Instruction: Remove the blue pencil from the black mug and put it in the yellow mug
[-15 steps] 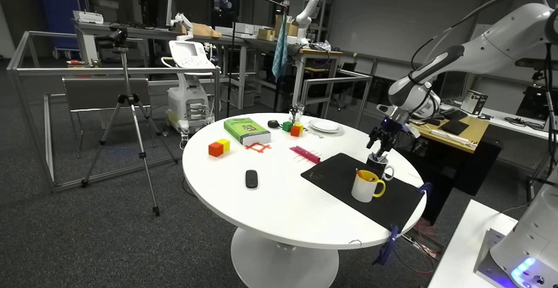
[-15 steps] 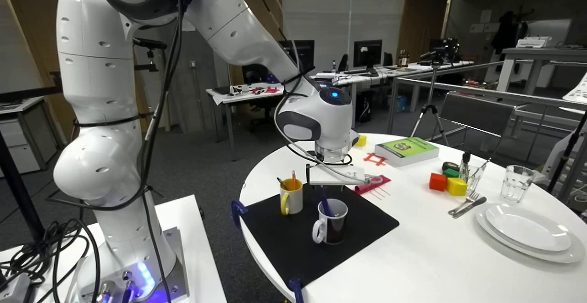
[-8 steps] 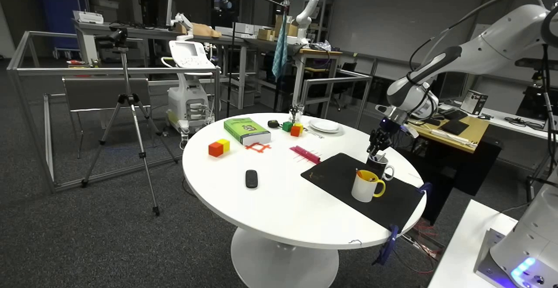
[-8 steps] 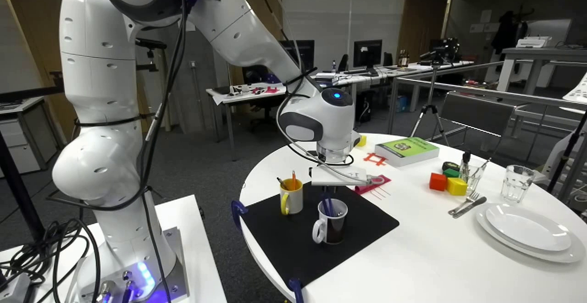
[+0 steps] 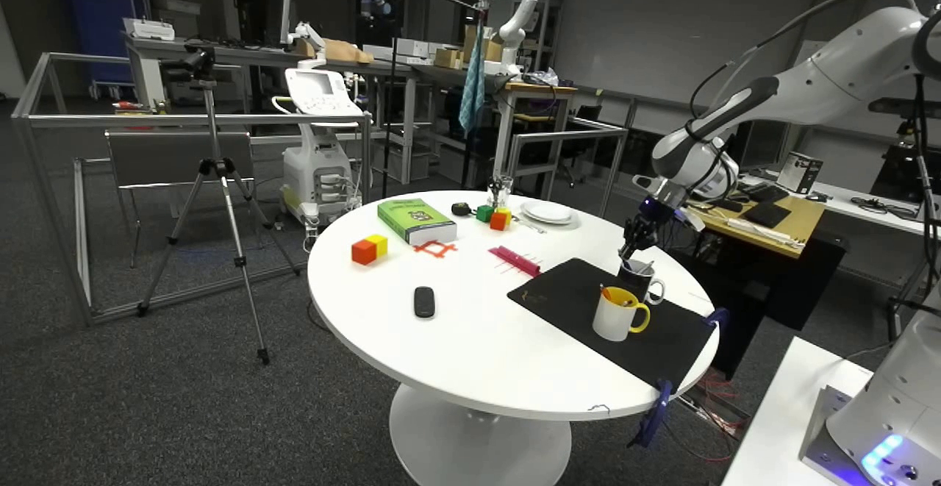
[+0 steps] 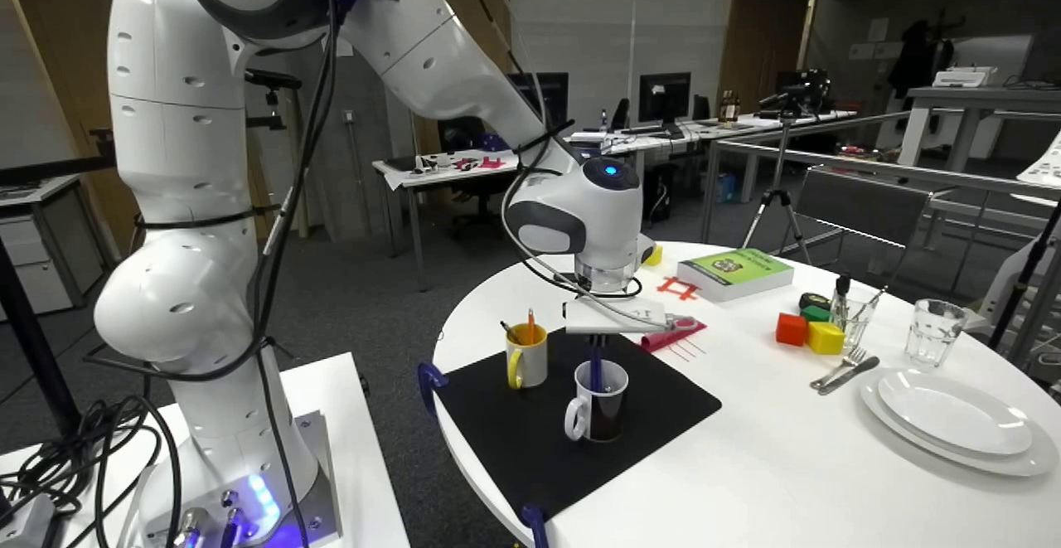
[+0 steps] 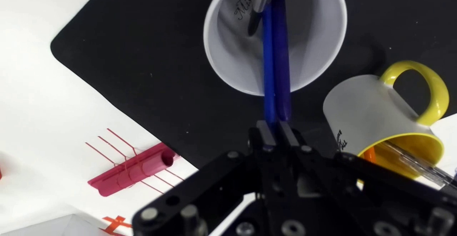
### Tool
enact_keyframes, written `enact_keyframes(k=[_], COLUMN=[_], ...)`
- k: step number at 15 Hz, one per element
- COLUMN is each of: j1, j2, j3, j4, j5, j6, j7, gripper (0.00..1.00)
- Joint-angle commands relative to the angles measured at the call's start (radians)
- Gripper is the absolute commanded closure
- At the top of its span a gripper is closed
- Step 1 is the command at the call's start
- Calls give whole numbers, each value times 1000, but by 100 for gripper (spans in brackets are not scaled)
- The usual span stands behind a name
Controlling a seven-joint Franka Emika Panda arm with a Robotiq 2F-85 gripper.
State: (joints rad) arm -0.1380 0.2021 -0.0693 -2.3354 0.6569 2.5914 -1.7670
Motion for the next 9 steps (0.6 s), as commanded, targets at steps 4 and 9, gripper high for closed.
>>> enact_keyframes(k=[4,9], j1=[-36,-32], j2=[-56,-129], j3=[12,13], j4=[24,17], j5=[-17,15], j6=[-31,-76], j7=[11,-8], gripper=[98,98])
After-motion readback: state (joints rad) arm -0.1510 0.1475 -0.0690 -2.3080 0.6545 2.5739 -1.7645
